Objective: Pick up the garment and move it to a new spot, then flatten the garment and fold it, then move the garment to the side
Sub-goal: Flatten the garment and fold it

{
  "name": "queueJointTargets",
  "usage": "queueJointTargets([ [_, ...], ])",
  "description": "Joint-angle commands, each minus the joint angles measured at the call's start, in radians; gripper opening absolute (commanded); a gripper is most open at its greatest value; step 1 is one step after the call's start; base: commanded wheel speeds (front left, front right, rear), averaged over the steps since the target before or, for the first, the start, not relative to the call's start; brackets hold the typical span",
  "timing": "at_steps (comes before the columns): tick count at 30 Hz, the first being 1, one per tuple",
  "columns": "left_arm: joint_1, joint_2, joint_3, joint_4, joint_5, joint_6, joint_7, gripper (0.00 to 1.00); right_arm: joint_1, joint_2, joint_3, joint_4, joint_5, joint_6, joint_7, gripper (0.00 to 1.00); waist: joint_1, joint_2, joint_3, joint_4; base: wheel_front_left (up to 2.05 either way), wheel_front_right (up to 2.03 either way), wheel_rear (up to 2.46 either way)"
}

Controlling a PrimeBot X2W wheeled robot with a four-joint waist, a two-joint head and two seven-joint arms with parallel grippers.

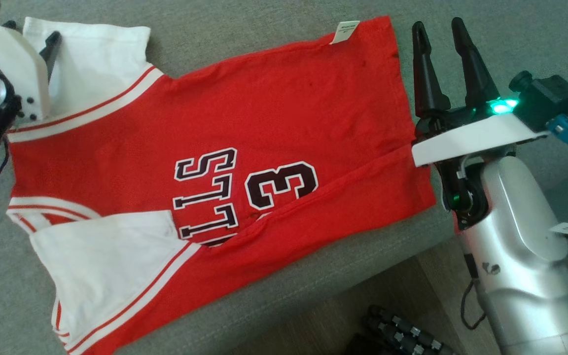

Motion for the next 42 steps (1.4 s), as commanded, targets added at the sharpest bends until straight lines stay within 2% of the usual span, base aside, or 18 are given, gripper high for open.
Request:
queueJointTargets([
  [1, -0.048, 0.035, 0.019, -0.012, -0.022, 0.001, 0.003, 1.00, -0.025, 0.007, 0.016, -0.024, 0.008, 0.007, -0.013, 1.00, 0.0000, 0.0000, 0.003, -0.002, 0.00, 0.00, 0.00],
  [2, -0.047, 0.033, 0.008, -0.014, -0.036, 0.001, 0.009, 0.29, -0.027, 0.007, 0.016, -0.021, 0.009, 0.007, -0.015, 1.00, 0.0000, 0.0000, 0.005, -0.002, 0.00, 0.00, 0.00],
  [3, -0.049, 0.034, -0.003, -0.017, -0.048, 0.001, 0.011, 0.00, -0.028, 0.007, 0.014, -0.018, 0.009, 0.007, -0.017, 1.00, 0.0000, 0.0000, 0.006, -0.001, 0.00, 0.00, 0.00],
  [9, -0.064, 0.031, -0.047, -0.046, -0.093, 0.001, -0.049, 0.00, -0.064, 0.007, -0.016, 0.018, -0.037, 0.007, 0.014, 1.00, 0.0000, 0.0000, -0.005, 0.046, 0.00, 0.00, 0.00],
  [14, -0.055, 0.015, -0.060, -0.093, -0.128, 0.001, -0.139, 0.00, -0.120, 0.006, -0.061, 0.101, -0.084, 0.007, 0.158, 1.00, 0.0000, 0.0000, -0.026, 0.118, 0.00, 0.00, 0.00],
  [18, -0.024, 0.011, -0.068, -0.142, -0.152, 0.001, -0.196, 0.00, -0.169, -0.047, -0.085, 0.199, -0.117, 0.007, 0.268, 1.00, 0.0000, 0.0000, -0.040, 0.172, 0.00, 0.00, 0.00],
  [23, 0.020, 0.012, -0.082, -0.212, -0.168, 0.001, -0.228, 0.00, -0.219, -0.124, -0.096, 0.309, -0.162, 0.007, 0.345, 1.00, 0.0000, 0.0000, -0.034, 0.217, 0.00, 0.00, 0.00],
  [33, 0.055, 0.027, -0.090, -0.313, -0.174, 0.018, -0.227, 0.00, -0.293, -0.190, -0.077, 0.449, -0.205, 0.007, 0.401, 1.00, 0.0000, 0.0000, -0.005, 0.248, 0.00, 0.00, 0.00],
  [41, 0.054, 0.038, -0.090, -0.355, -0.178, 0.029, -0.214, 0.00, -0.326, -0.188, -0.072, 0.528, -0.198, 0.007, 0.397, 1.00, 0.0000, 0.0000, 0.009, 0.260, 0.00, 0.00, 0.00],
  [42, 0.054, 0.042, -0.088, -0.361, -0.180, 0.035, -0.212, 0.00, -0.332, -0.187, -0.059, 0.539, -0.188, 0.007, 0.392, 0.00, 0.0000, 0.0000, 0.011, 0.263, 0.00, 0.00, 0.00],
])
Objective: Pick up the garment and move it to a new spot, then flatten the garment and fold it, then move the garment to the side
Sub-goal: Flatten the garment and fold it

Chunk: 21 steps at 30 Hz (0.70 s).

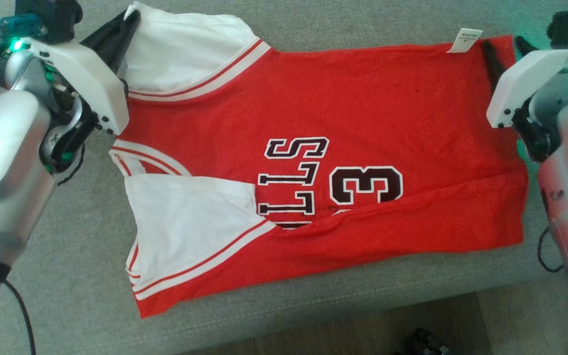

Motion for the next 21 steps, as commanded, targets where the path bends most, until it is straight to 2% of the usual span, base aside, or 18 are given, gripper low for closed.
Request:
queueJointTargets([
  [1, -0.033, 0.049, 0.040, -0.027, -0.009, 0.008, 0.001, 0.00, -0.013, -0.003, 0.018, -0.019, 0.005, 0.007, -0.006, 0.00, 0.0000, 0.0000, 0.000, 0.001, 0.00, 0.00, 0.00],
  [14, -0.071, 0.076, 0.078, -0.031, 0.003, 0.064, -0.051, 0.00, -0.081, -0.022, 0.026, 0.010, 0.037, 0.007, -0.201, 0.00, 0.0000, 0.0000, 0.001, 0.016, 0.00, 0.00, 0.00],
  [21, -0.161, 0.042, 0.093, 0.037, 0.022, 0.082, -0.094, 0.00, -0.162, -0.027, -0.005, 0.077, 0.002, 0.007, -0.288, 0.00, 0.0000, 0.0000, 0.019, 0.031, 0.00, 0.00, 0.00],
])
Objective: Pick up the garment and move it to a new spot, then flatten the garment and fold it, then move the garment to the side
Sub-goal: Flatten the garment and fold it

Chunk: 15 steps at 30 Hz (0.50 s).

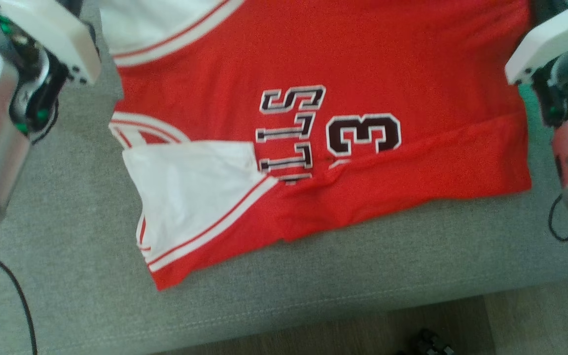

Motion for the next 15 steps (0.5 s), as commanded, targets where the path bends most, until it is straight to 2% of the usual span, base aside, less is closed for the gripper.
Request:
queueJointTargets([
  [1, -0.075, 0.030, 0.056, 0.004, 0.009, 0.013, -0.021, 0.00, -0.042, -0.016, -0.013, -0.010, -0.016, 0.007, -0.030, 0.00, 0.0000, 0.0000, 0.005, 0.004, 0.00, 0.00, 0.00],
  [7, -0.157, -0.010, 0.062, 0.105, 0.039, 0.035, -0.085, 0.00, -0.104, 0.006, -0.055, 0.053, -0.073, 0.007, -0.098, 0.00, 0.0000, 0.0000, 0.008, 0.007, 0.00, 0.00, 0.00],
  [11, -0.166, -0.031, 0.041, 0.163, 0.052, 0.010, -0.112, 0.00, -0.119, 0.043, -0.043, 0.092, -0.097, 0.007, -0.118, 0.00, 0.0000, 0.0000, 0.001, 0.007, 0.00, 0.00, 0.00],
  [15, -0.145, -0.033, 0.006, 0.194, 0.072, -0.022, -0.127, 0.00, -0.115, 0.051, -0.031, 0.119, -0.101, 0.007, -0.140, 0.00, 0.0000, 0.0000, -0.012, 0.007, 0.00, 0.00, 0.00],
])
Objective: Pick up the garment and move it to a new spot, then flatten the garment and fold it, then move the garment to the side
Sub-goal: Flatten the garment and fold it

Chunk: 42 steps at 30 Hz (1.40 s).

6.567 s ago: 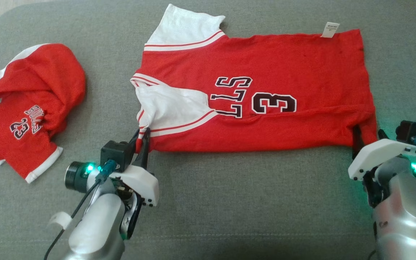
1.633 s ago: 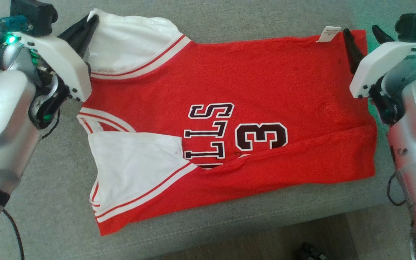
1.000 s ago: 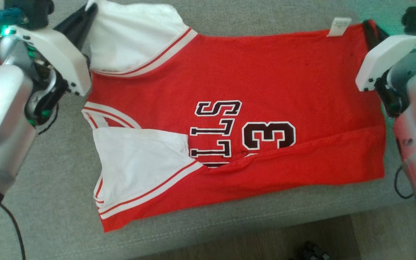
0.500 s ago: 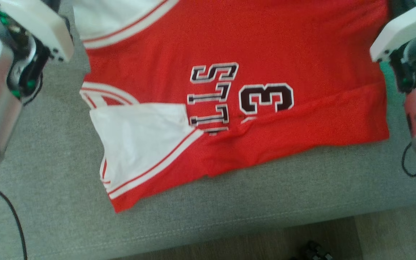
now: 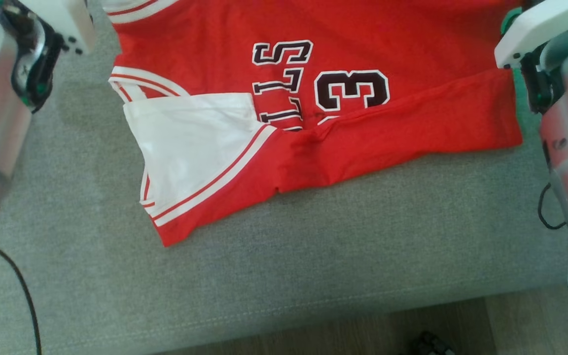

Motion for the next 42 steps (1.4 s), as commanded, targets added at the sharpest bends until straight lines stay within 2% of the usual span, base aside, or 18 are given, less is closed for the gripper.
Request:
queueJointTargets([
  [1, -0.017, 0.045, 0.019, -0.013, 0.014, -0.009, -0.018, 0.00, -0.008, -0.003, 0.018, -0.018, -0.007, 0.007, -0.021, 0.00, 0.0000, 0.0000, -0.009, 0.002, 0.00, 0.00, 0.00],
  [6, 0.042, 0.061, -0.021, -0.040, 0.032, -0.033, -0.036, 0.00, 0.029, -0.015, 0.043, -0.004, 0.015, 0.007, -0.044, 0.00, 0.0000, 0.0000, -0.048, 0.010, 0.00, 0.00, 0.00],
  [11, 0.103, 0.085, -0.042, -0.093, 0.033, -0.039, -0.038, 0.00, 0.074, -0.032, 0.084, -0.012, 0.060, 0.007, -0.052, 0.00, 0.0000, 0.0000, -0.080, 0.022, 0.00, 0.00, 0.00],
  [21, 0.279, 0.181, -0.085, -0.327, 0.013, -0.004, 0.038, 0.00, 0.204, -0.105, 0.207, -0.074, 0.203, 0.007, -0.011, 0.00, 0.0000, 0.0000, -0.170, 0.044, 0.00, 0.00, 0.00],
  [31, 0.468, 0.307, -0.157, -0.644, -0.014, 0.055, 0.202, 0.00, 0.337, -0.213, 0.355, -0.181, 0.348, 0.007, 0.146, 0.00, 0.0000, 0.0000, -0.249, 0.075, 0.00, 0.00, 0.00],
  [36, 0.528, 0.330, -0.191, -0.737, -0.019, 0.079, 0.248, 0.00, 0.386, -0.267, 0.413, -0.244, 0.412, 0.007, 0.238, 0.00, 0.0000, 0.0000, -0.262, 0.079, 0.00, 0.00, 0.00],
  [41, 0.560, 0.327, -0.218, -0.770, -0.024, 0.087, 0.272, 0.00, 0.419, -0.309, 0.448, -0.295, 0.464, 0.007, 0.314, 0.00, 0.0000, 0.0000, -0.273, 0.076, 0.00, 0.00, 0.00],
  [42, 0.565, 0.327, -0.225, -0.770, -0.024, 0.087, 0.280, 0.00, 0.425, -0.316, 0.457, -0.305, 0.472, 0.007, 0.331, 0.44, 0.0000, 0.0000, -0.276, 0.075, 0.00, 0.00, 0.00],
])
